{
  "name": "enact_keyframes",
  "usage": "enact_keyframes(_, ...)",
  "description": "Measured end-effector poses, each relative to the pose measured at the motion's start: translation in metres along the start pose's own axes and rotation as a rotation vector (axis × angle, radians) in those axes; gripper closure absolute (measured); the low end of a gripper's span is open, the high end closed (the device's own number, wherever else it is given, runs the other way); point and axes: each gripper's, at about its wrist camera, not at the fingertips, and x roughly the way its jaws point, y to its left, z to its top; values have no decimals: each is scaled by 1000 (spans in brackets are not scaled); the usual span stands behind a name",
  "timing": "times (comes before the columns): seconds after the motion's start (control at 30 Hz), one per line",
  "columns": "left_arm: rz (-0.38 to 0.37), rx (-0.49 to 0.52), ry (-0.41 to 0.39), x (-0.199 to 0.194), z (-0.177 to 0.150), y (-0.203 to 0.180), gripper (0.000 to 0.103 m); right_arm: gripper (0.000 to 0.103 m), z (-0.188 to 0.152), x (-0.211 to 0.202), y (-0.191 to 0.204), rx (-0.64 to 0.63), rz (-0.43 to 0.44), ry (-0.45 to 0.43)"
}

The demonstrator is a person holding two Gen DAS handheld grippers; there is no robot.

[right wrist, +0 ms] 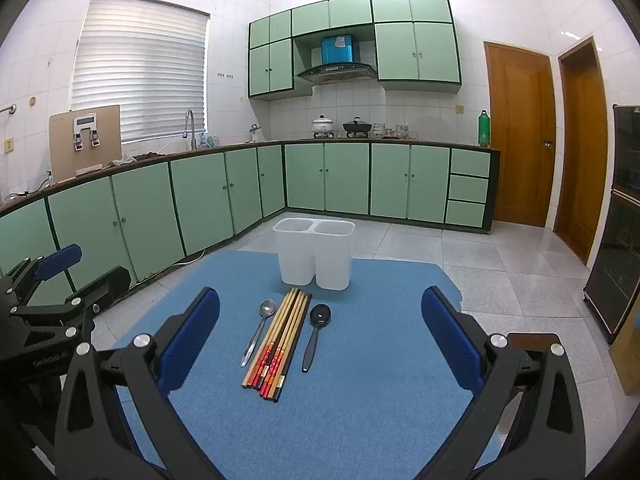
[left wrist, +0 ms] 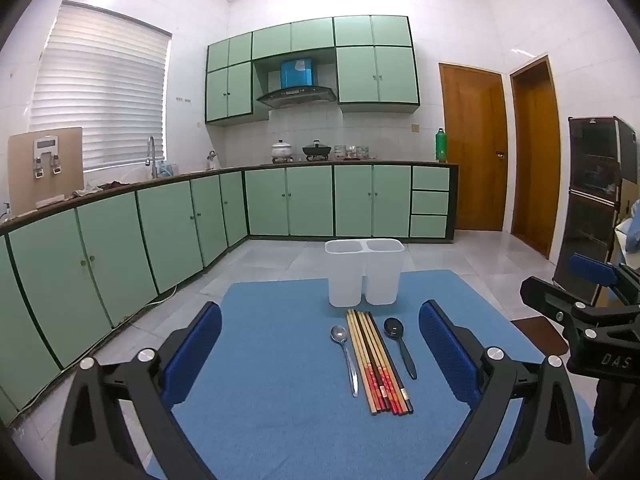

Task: Organize utensils

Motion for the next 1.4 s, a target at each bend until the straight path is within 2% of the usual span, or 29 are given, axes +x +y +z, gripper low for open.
enact_keyframes(0.67,10,1,-1,-1,-1,-2,6,5,-5,9,-12,14,2,4)
enact_keyframes(1.4,13,0,3,-2,0,-4,6,5,-4,11,-3,14,-1,16)
